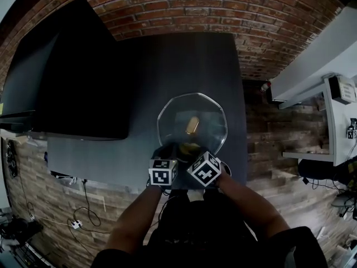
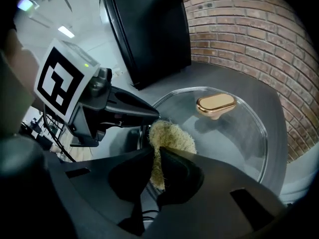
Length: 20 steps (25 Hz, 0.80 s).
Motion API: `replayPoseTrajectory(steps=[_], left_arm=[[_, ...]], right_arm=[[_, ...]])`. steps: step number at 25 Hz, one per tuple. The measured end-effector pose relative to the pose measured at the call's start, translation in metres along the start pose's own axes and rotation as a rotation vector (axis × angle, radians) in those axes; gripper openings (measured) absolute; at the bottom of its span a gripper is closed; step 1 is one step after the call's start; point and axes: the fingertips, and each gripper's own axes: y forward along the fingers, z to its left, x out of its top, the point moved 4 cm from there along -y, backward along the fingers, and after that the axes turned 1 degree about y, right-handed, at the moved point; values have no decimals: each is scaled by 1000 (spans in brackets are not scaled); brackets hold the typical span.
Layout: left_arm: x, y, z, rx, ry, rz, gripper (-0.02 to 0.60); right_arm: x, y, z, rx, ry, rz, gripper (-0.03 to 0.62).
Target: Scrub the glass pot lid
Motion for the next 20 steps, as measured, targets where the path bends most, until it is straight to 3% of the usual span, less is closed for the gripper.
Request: replayPoseTrajectory(steps=[3, 6, 13, 17, 20], left_arm=[[1, 0, -2, 6, -3, 20, 32], [3, -4, -6, 6, 24, 6, 32], [41, -61, -33, 59, 64, -248, 32], [68, -104, -53, 119, 83, -390, 32], [90, -138, -74, 153, 165, -494, 32]], right_arm=[[-2, -5, 9, 46, 34, -82, 43], [5, -29, 8, 19, 57, -240, 43], [21, -113, -21, -124, -19, -513, 43], [31, -166, -32, -192, -150, -630, 43], [38, -211, -35, -314, -360, -715, 43]])
